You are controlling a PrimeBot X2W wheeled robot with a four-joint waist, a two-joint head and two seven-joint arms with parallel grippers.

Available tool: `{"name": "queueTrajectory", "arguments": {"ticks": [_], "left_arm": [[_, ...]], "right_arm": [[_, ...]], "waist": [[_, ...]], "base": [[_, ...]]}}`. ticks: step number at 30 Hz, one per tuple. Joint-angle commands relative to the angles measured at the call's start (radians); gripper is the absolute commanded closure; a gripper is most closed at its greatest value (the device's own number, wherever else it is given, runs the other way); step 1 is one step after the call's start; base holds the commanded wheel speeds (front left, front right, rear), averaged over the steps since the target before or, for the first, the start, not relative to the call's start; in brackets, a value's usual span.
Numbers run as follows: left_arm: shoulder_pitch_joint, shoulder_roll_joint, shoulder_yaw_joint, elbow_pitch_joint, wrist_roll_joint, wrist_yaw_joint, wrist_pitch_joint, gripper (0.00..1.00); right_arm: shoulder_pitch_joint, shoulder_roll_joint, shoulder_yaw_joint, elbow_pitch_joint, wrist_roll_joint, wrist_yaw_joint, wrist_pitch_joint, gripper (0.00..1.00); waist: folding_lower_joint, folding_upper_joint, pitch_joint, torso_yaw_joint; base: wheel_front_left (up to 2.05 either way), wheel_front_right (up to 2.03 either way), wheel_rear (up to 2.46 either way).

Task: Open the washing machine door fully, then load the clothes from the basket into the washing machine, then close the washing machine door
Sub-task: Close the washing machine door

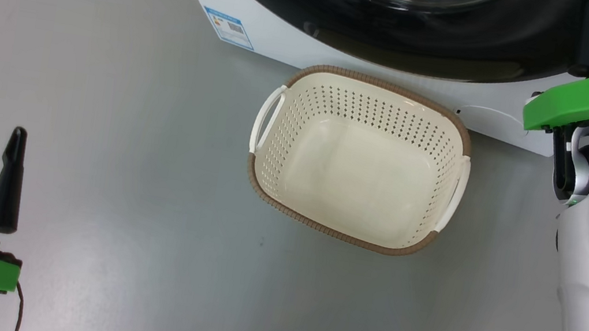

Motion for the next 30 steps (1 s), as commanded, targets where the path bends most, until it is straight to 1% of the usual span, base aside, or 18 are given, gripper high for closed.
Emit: {"name": "queueTrajectory", "arguments": {"ticks": [1,6,10,11,13,15,16,17,30], "left_arm": [[-0.030,0.051,0.040,-0.014,-0.010,-0.002,-0.006,0.00],[-0.025,0.051,0.039,-0.014,-0.005,-0.002,-0.006,0.00],[-0.020,0.048,0.036,-0.013,0.004,-0.002,-0.006,0.00],[-0.018,0.048,0.035,-0.012,0.007,-0.002,-0.006,0.00],[-0.012,0.045,0.035,-0.011,0.014,-0.002,-0.006,0.00],[-0.004,0.042,0.034,-0.011,0.021,-0.002,-0.006,0.00],[0.001,0.040,0.034,-0.011,0.025,-0.002,-0.006,0.00],[0.006,0.039,0.034,-0.011,0.030,-0.002,-0.006,0.00],[0.084,0.016,0.039,-0.009,0.084,-0.002,-0.006,0.00]], "right_arm": [[-0.035,-0.010,-0.005,-0.033,0.018,-0.013,-0.009,1.00],[-0.008,-0.010,0.005,-0.023,0.044,-0.013,-0.011,1.00],[0.028,-0.010,0.030,-0.027,0.105,-0.013,-0.012,1.00],[0.041,-0.010,0.040,-0.030,0.114,-0.013,-0.012,0.96],[0.067,-0.010,0.062,-0.044,0.135,-0.013,-0.012,0.68],[0.097,-0.010,0.097,-0.061,0.180,-0.013,-0.012,0.47],[0.113,-0.010,0.112,-0.073,0.198,-0.013,-0.012,0.18],[0.131,-0.010,0.124,-0.085,0.209,-0.013,-0.012,0.00],[0.341,-0.015,0.245,-0.256,0.342,-0.013,-0.012,0.00]], "waist": [[-0.0001,-0.0001,-0.008,-0.003],[-0.0001,-0.0001,-0.031,-0.010],[-0.0001,-0.0001,-0.064,-0.019],[-0.0001,-0.0001,-0.074,-0.022],[-0.0001,-0.0001,-0.097,-0.031],[-0.0001,-0.0001,-0.122,-0.042],[-0.0001,-0.0001,-0.136,-0.048],[-0.0001,-0.0001,-0.149,-0.056],[-0.0001,-0.0001,-0.293,-0.182]], "base": [[0.00,0.00,0.00],[0.00,0.00,0.00],[0.00,0.00,0.00],[0.00,0.00,0.00],[0.00,0.00,0.00],[0.00,0.00,0.00],[0.00,0.00,0.00],[0.00,0.00,0.00],[0.00,0.00,0.00]]}}
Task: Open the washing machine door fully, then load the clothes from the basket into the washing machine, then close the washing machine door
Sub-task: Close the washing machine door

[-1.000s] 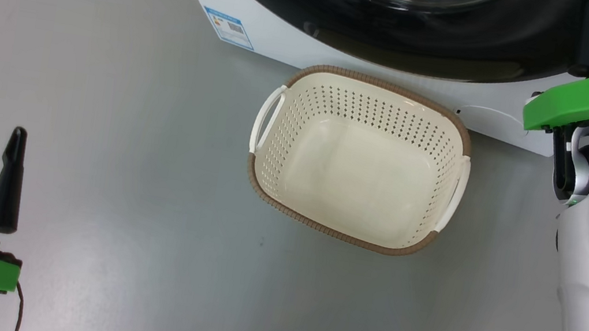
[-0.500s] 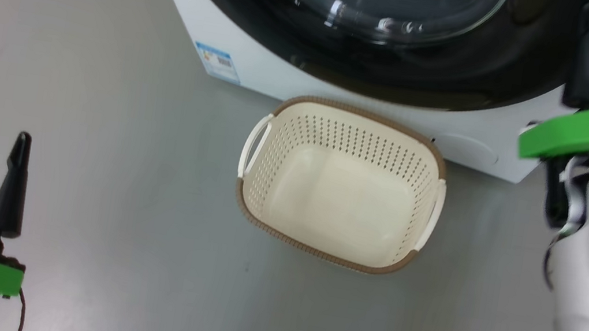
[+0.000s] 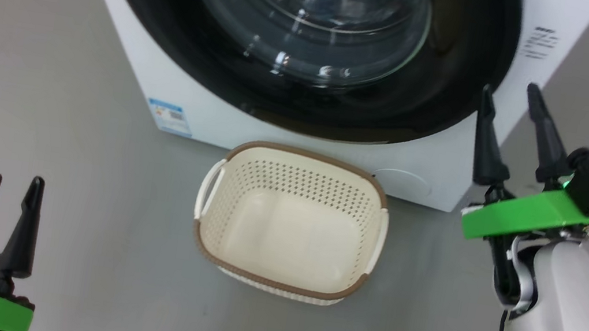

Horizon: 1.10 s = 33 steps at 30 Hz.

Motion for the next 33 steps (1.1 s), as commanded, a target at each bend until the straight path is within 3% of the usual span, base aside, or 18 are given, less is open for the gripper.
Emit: {"name": "queueTrajectory", "arguments": {"ticks": [1,13,33], "left_arm": [[-0.010,0.032,0.047,-0.013,0.012,-0.002,-0.006,0.00],[0.044,-0.003,0.076,-0.013,0.054,-0.002,-0.006,0.00],[0.079,-0.059,0.090,-0.010,0.095,-0.002,-0.006,0.00]], "right_arm": [[0.022,0.004,0.036,-0.044,0.026,-0.002,-0.008,0.00],[0.184,-0.023,0.079,-0.171,0.078,-0.002,0.007,0.00],[0.429,-0.047,0.024,-0.235,0.068,-0.002,0.004,0.00]], "waist": [[0.0002,0.0000,-0.061,-0.067],[0.0002,0.0000,-0.130,-0.175],[0.0002,0.0000,-0.186,-0.249]], "base": [[0.00,0.00,0.00],[0.00,0.00,0.00],[0.00,0.00,0.00]]}}
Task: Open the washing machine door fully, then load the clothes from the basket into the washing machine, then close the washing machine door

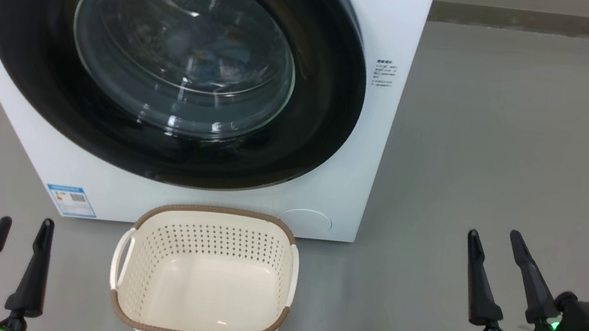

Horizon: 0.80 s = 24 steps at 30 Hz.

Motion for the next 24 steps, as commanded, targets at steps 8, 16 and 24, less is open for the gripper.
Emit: {"name": "queueTrajectory", "arguments": {"ticks": [8,16,24], "left_arm": [[-0.012,0.003,0.049,-0.023,-0.018,-0.002,-0.006,0.00],[-0.002,0.021,0.035,-0.022,-0.034,-0.002,-0.006,0.00],[-0.004,0.024,0.031,-0.014,-0.040,-0.002,-0.006,0.00]], "right_arm": [[0.040,-0.002,-0.013,-0.007,0.007,-0.002,-0.009,0.00],[0.054,0.006,-0.019,0.005,-0.014,-0.002,-0.012,0.00],[0.044,0.013,-0.016,0.015,-0.021,-0.002,-0.013,0.00]], "waist": [[0.0000,0.0000,-0.016,-0.019],[0.0000,0.0000,-0.015,-0.017],[0.0000,0.0000,-0.016,-0.008]], "base": [[0.00,0.00,0.00],[0.00,0.00,0.00],[0.00,0.00,0.00]]}}
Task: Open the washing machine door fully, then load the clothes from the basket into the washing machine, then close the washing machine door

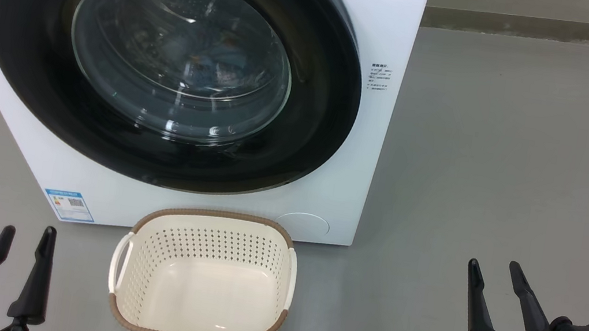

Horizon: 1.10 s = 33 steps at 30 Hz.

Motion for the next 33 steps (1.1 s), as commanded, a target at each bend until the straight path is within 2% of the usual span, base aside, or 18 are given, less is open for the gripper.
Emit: {"name": "queueTrajectory", "arguments": {"ticks": [1,33], "left_arm": [[-0.021,0.036,0.037,-0.014,-0.012,-0.002,-0.006,0.00],[-0.029,0.039,0.039,0.000,-0.017,-0.002,-0.006,0.00]], "right_arm": [[-0.025,-0.007,0.019,-0.020,-0.004,-0.002,-0.012,0.00],[-0.028,0.012,0.014,-0.023,-0.007,-0.002,-0.012,0.00]], "waist": [[0.0000,0.0000,0.000,0.002],[0.0000,0.0000,-0.003,0.019]], "base": [[0.00,0.00,0.00],[0.00,0.00,0.00]]}}
